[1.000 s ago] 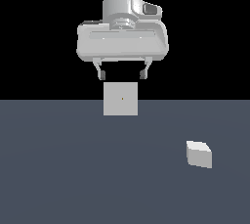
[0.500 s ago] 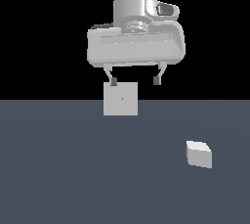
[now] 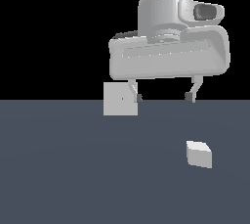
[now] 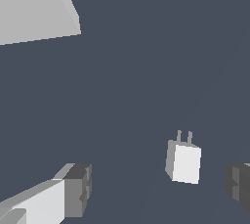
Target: Plug the charger into the wall socket.
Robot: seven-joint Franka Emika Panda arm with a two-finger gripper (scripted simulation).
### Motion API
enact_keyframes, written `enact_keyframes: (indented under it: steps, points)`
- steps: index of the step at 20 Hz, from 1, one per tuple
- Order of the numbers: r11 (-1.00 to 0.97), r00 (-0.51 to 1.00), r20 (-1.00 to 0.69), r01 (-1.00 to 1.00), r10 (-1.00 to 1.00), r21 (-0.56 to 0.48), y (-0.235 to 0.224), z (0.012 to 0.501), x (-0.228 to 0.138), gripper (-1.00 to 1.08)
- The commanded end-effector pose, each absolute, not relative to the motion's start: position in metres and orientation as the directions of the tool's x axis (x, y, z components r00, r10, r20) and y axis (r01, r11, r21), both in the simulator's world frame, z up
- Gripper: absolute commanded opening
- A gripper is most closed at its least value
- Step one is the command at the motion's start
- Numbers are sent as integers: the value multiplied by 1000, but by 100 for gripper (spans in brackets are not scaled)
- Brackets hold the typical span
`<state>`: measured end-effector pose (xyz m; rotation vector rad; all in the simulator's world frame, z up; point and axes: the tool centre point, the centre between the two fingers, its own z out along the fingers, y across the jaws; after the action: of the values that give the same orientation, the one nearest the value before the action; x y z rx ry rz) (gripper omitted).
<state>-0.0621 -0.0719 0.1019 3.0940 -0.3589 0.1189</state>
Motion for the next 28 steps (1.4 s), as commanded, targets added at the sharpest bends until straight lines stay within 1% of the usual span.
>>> enact_keyframes:
  steps: [1,12,22,28]
  points:
    - [-964,960,99,-264,-261,14,-84,93,-71,100]
    - [-936,926,151,-351,-347,4,-115,66,-94,100]
    - [-933,921,155,-361,-356,2,-118,60,-97,100]
    - [-932,921,156,-361,-357,1,-118,41,-97,100]
